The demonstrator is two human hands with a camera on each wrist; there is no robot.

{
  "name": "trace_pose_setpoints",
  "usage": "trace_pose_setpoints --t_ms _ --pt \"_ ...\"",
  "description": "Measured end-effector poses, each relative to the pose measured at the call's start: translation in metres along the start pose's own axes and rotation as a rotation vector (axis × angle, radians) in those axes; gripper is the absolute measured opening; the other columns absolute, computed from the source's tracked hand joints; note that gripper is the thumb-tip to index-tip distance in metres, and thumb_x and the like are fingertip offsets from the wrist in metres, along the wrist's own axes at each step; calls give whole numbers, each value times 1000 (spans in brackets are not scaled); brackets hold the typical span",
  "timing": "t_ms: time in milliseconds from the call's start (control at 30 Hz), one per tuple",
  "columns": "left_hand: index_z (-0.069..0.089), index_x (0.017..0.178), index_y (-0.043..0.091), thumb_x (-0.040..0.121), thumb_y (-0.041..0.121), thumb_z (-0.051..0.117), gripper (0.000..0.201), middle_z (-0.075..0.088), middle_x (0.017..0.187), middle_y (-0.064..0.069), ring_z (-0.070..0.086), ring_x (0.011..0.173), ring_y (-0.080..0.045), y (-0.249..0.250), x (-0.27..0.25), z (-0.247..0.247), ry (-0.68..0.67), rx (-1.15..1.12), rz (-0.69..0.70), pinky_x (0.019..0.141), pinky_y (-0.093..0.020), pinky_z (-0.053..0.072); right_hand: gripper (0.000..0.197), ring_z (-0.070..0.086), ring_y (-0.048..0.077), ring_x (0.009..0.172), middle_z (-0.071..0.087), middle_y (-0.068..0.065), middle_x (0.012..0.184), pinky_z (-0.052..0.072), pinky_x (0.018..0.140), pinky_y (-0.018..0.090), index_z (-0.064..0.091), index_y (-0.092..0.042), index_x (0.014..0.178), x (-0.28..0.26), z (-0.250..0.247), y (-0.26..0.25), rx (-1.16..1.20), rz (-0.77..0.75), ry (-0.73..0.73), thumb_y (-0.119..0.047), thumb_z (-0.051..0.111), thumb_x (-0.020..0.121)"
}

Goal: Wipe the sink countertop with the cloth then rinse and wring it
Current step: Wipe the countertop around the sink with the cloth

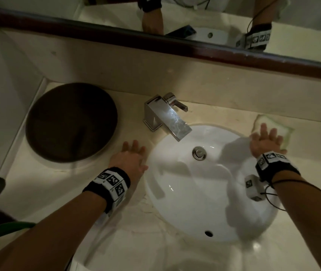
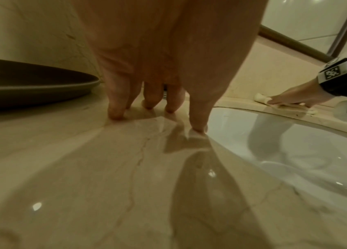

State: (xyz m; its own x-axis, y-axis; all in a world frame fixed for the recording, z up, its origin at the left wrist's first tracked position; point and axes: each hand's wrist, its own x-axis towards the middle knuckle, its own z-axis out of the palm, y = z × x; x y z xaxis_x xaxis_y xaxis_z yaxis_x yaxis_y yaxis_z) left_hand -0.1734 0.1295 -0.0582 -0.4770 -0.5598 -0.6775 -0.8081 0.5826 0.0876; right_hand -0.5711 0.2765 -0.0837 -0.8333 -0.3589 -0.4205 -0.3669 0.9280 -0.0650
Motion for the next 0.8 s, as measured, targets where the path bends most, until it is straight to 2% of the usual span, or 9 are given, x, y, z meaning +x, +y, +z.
trace_pose_setpoints --t_ms 167,300,500,667,800 --pt "8 153 29 97 50 40 67 -9 162 -1 -2 149 -31 1 -2 0 25 4 10 113 -48 27 56 -10 37 148 -12 5 163 -1 118 56 -1 -35 154 4 0 -17 30 59 -53 -40 22 103" --pt "9 152 28 97 50 39 67 -8 162 -3 0 148 -32 2 -3 -2 23 29 7 111 -49 30 55 -10 38 148 -13 8 162 0 118 56 -2 -32 154 4 -1 -35 5 43 -109 -34 21 104" --pt "11 152 27 97 49 42 67 -5 162 -4 3 148 -34 3 -5 -8 15 48 25 111 -50 32 56 -11 34 148 -15 1 162 1 116 61 -5 -39 153 -38 19 -90 -53 -168 -91 -32 22 104" --pt "11 152 29 96 50 43 68 -4 162 -2 2 148 -32 2 -6 -6 24 19 17 112 -48 30 58 -20 34 146 -23 1 160 -2 117 59 -13 -42 151 -68 43 -138 -109 -358 -75 -31 20 104" --pt "15 151 28 95 48 46 67 -2 162 -3 4 148 -34 2 -3 -6 18 4 16 110 -51 33 61 -19 35 146 -21 3 161 -4 116 61 -11 -42 151 -86 64 -159 -133 -458 -45 -38 26 103"
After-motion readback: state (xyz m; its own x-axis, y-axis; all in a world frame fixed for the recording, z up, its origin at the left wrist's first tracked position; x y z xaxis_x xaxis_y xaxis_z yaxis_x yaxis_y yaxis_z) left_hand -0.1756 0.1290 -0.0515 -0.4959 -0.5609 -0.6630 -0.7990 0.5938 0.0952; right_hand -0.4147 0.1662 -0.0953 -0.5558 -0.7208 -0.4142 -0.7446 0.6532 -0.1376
